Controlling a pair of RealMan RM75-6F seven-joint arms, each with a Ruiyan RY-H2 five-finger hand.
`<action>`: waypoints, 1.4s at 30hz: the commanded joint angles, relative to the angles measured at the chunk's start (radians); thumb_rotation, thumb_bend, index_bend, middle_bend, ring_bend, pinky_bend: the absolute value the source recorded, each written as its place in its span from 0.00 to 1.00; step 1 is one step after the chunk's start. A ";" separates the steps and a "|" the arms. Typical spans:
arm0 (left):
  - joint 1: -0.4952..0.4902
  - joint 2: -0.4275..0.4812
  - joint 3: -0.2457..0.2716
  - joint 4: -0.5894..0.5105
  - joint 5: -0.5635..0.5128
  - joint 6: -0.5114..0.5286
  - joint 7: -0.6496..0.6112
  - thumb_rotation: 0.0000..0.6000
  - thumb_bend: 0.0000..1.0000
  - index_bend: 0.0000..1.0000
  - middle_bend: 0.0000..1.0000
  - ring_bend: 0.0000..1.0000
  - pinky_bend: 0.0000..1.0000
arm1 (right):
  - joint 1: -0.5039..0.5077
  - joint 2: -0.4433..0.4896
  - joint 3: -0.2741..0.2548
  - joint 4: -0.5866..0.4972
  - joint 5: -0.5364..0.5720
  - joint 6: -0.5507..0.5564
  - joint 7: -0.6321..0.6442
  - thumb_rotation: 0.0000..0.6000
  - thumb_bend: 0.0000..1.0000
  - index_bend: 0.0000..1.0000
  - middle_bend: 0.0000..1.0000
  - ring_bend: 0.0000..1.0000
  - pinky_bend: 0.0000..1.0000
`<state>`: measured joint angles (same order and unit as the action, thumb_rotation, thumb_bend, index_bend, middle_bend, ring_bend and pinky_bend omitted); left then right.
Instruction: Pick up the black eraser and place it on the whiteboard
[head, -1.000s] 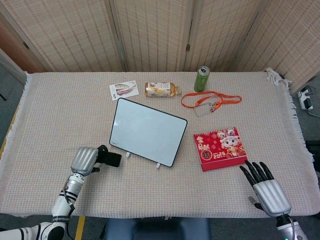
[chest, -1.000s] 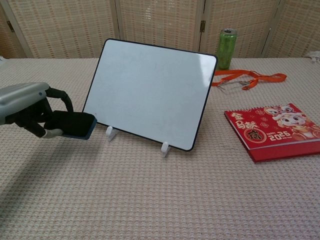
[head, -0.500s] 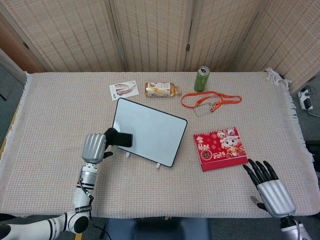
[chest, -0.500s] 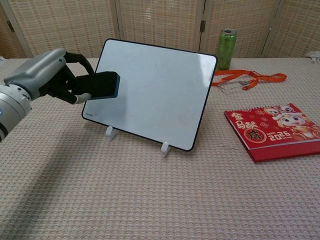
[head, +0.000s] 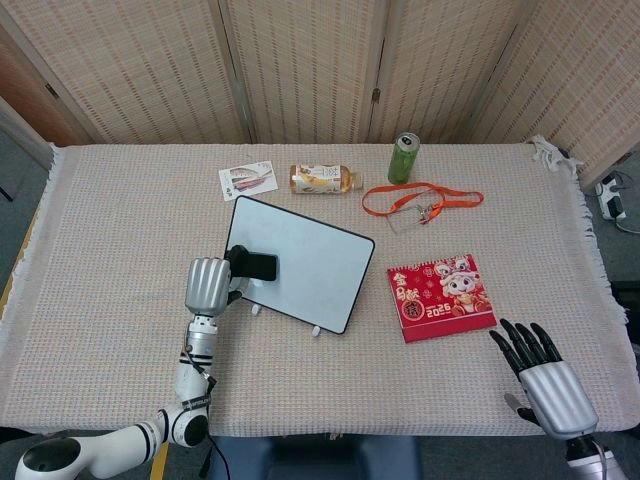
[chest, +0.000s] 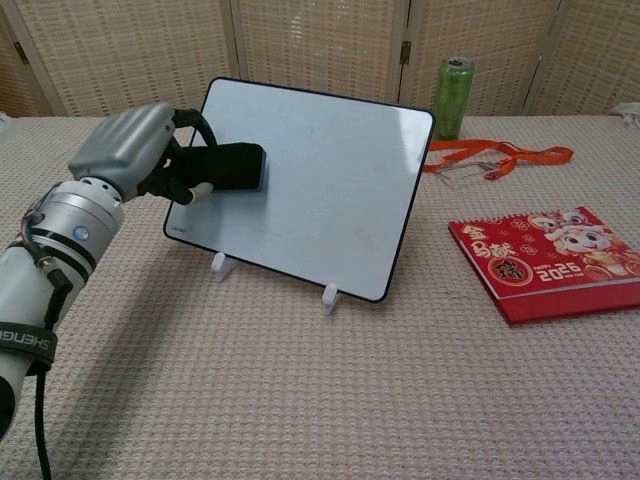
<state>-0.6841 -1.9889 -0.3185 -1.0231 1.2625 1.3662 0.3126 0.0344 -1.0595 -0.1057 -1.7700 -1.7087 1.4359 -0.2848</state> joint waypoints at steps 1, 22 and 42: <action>-0.021 -0.039 -0.011 0.056 0.007 0.003 -0.013 1.00 0.50 0.69 1.00 1.00 1.00 | 0.000 0.001 0.001 0.000 0.001 -0.001 0.001 1.00 0.26 0.00 0.00 0.00 0.00; -0.036 -0.084 -0.023 0.138 -0.001 -0.026 -0.033 1.00 0.47 0.32 1.00 1.00 1.00 | -0.010 0.003 0.003 -0.001 -0.007 0.011 0.001 1.00 0.26 0.00 0.00 0.00 0.00; 0.021 -0.006 0.029 -0.005 0.060 0.046 0.002 1.00 0.40 0.21 1.00 1.00 1.00 | -0.012 -0.007 0.006 -0.001 -0.001 0.000 -0.019 1.00 0.26 0.00 0.00 0.00 0.00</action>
<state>-0.6760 -2.0129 -0.3017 -0.9973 1.3134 1.4024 0.3021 0.0222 -1.0661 -0.0997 -1.7706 -1.7102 1.4367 -0.3034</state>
